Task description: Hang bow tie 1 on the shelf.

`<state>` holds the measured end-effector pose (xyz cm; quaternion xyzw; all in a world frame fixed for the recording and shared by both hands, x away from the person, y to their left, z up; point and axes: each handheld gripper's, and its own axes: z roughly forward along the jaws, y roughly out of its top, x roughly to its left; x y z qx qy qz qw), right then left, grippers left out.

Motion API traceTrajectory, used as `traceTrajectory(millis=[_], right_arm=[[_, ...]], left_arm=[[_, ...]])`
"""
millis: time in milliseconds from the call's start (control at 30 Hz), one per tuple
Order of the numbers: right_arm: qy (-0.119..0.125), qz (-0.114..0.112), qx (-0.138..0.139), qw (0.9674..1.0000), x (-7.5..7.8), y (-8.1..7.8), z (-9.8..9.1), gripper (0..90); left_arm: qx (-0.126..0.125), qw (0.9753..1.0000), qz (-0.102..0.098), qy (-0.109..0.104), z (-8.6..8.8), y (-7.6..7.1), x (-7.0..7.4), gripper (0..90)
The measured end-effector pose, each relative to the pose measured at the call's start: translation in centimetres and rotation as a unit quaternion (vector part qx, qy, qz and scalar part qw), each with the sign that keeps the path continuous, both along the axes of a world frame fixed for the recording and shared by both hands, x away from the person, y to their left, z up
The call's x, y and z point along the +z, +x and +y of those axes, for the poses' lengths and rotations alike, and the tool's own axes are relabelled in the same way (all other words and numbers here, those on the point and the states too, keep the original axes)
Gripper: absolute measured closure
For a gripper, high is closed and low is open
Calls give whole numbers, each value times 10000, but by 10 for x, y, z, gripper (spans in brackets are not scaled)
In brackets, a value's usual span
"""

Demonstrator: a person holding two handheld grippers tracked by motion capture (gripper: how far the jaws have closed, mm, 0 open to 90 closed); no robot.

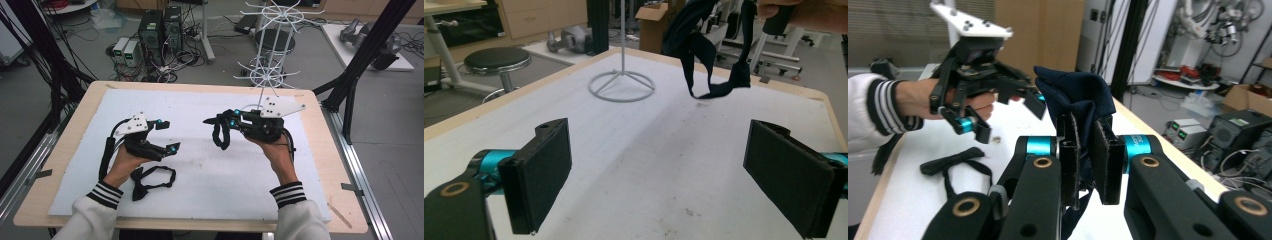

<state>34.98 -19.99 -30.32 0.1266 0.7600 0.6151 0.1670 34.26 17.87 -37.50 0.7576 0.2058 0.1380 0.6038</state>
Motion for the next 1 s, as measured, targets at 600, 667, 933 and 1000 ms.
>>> traceTrajectory(millis=[600,667,933,1000], right_arm=[[369,-147,-658,9970,11,6,-20,833],[396,-196,-780,9960,14,7,-22,833],[496,-282,-987,9935,25,13,-30,833],[532,-280,-1027,9929,27,15,-31,833]], left_arm=[[376,9985,-245,-328,37,-25,-9,124],[417,9982,-272,-328,39,-27,-11,124],[615,9962,-288,-547,51,-34,-21,124],[645,9959,-299,-555,53,-35,-22,124]])
